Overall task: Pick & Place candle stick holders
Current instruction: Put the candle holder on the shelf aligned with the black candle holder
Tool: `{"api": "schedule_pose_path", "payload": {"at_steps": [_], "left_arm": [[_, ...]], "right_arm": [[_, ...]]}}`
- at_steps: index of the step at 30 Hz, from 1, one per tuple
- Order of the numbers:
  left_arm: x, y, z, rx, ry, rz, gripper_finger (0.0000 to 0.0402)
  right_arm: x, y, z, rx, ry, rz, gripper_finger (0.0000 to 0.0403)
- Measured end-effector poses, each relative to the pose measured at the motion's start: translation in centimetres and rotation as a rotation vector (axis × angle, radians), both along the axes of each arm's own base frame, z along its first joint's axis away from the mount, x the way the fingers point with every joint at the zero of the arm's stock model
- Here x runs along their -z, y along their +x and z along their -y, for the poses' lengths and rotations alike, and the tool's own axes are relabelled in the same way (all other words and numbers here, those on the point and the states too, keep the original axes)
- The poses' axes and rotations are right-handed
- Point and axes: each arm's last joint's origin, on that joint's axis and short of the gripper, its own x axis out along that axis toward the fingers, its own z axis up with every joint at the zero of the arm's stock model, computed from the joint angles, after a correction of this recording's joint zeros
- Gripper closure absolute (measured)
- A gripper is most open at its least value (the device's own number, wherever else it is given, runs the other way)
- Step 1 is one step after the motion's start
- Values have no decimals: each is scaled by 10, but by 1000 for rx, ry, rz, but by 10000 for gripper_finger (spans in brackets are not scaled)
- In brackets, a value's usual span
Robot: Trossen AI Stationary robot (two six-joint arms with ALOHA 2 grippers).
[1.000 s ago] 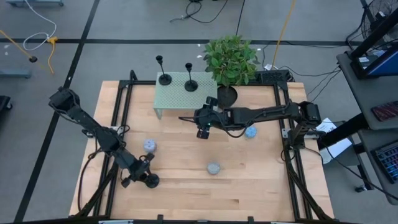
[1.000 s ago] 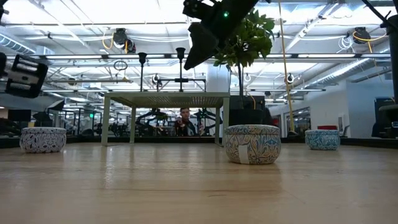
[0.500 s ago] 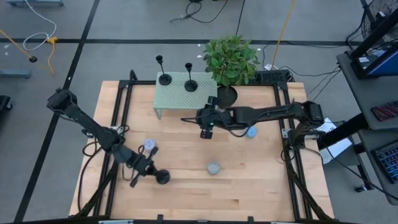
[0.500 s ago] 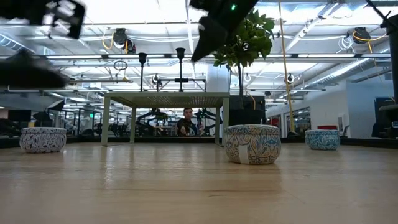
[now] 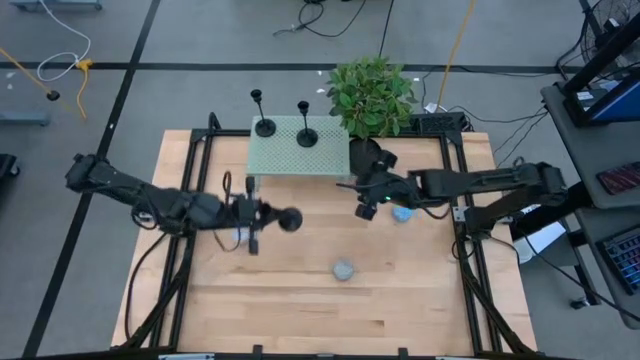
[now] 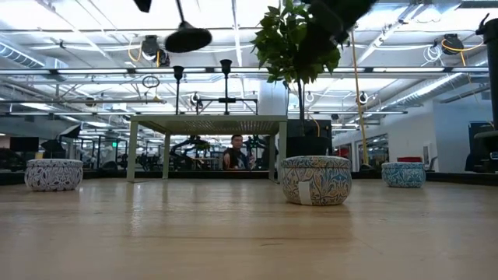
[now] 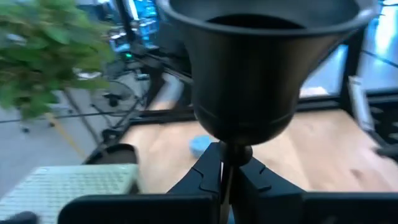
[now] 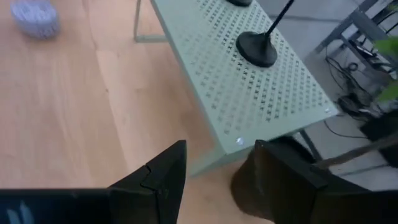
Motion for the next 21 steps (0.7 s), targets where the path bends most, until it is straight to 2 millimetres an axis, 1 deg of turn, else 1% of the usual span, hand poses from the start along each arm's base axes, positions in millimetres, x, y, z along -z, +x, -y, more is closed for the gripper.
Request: {"api": "schedule_pose_path", "payload": {"at_steps": [2,5,7,9,12,15,18,21], "left_arm": [[-1,7,-12,-52,-2,11,392],[0,20,-32,-126,-5,15,394],[-1,31,-45,-142,-13,34,394],[4,43,-55,-143,-26,7,393],[3,64,-70,-174,-36,-6,393],[-6,85,-86,-244,-54,18,394],[-7,105,-102,-326,-104,27,392],[-5,125,-116,-390,-97,16,393]], "right_arm": [[15,-13,-3,-8,5,54,222],[38,-27,-7,-37,-2,147,222],[52,-36,-7,-51,-12,200,222],[64,-43,-8,-62,-21,249,222],[86,-52,-8,-67,-25,272,222],[100,-58,-7,-68,-28,299,222],[109,-62,-7,-76,-46,278,222],[112,-64,-7,-75,-47,281,222]]}}
